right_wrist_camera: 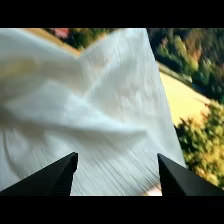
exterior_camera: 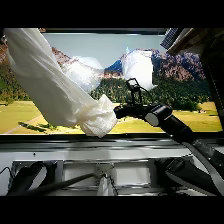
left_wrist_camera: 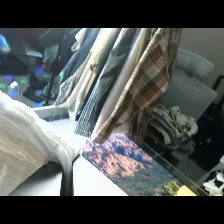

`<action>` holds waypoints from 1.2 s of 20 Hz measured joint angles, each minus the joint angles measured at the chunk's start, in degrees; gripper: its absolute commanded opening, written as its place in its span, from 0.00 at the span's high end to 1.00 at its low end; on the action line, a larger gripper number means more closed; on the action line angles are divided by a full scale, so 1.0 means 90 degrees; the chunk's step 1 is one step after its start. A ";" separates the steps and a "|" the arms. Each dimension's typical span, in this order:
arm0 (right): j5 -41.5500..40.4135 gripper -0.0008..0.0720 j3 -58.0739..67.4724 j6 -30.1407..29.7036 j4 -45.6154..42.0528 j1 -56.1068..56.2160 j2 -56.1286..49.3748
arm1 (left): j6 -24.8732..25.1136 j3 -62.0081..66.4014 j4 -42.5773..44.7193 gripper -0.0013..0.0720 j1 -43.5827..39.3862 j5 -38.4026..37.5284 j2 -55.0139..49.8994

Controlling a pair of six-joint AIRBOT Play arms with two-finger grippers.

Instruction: Fold the clothes and pants, and hang the long-sleeved shirts on hangers.

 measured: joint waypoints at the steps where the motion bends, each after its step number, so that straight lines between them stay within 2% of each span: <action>1: -0.0209 0.21 0.0066 -0.0017 0.0049 0.0044 -0.0151 | -0.0024 0.0000 0.0017 0.96 0.0000 0.0000 0.0070; 3: -0.0476 0.21 0.0323 -0.0333 0.0194 0.0136 -0.0515 | -0.0036 0.0000 0.0046 0.96 0.0000 0.0002 0.0199; 7: -0.0500 0.21 0.0967 -0.1392 0.0702 0.0255 -0.1362 | -0.0153 0.0002 0.0415 0.96 0.0000 0.0000 0.0372; 11: -0.0491 0.21 0.1610 -0.2652 0.1712 0.0294 -0.2229 | -0.0372 0.0002 0.0855 0.96 0.0002 -0.0002 0.0423; 16: -0.0265 0.21 0.2341 -0.3577 0.2749 0.0410 -0.3225 | -0.0449 0.0002 0.1209 0.96 0.0002 -0.0002 0.0437; 17: -0.0253 0.29 0.2426 -0.3694 0.2856 0.0466 -0.3378 | -0.0452 0.0002 0.1258 0.96 0.0002 -0.0002 0.0437; 18: -0.0262 0.54 0.2484 -0.3789 0.2919 0.0522 -0.3512 | -0.0459 0.0002 0.1297 0.96 0.0002 -0.0002 0.0437; 19: -0.0340 0.85 0.2533 -0.3852 0.2994 0.0571 -0.3640 | -0.0471 0.0002 0.1324 0.96 0.0002 -0.0002 0.0437; 20: -0.0449 0.96 0.2565 -0.3893 0.3043 0.0607 -0.3738 | -0.0471 0.0002 0.1362 0.96 0.0002 -0.0002 0.0437; 24: -0.1001 0.96 0.2623 -0.3905 0.3147 0.0520 -0.3713 | -0.0474 0.0002 0.1921 0.96 0.0002 -0.0002 0.0437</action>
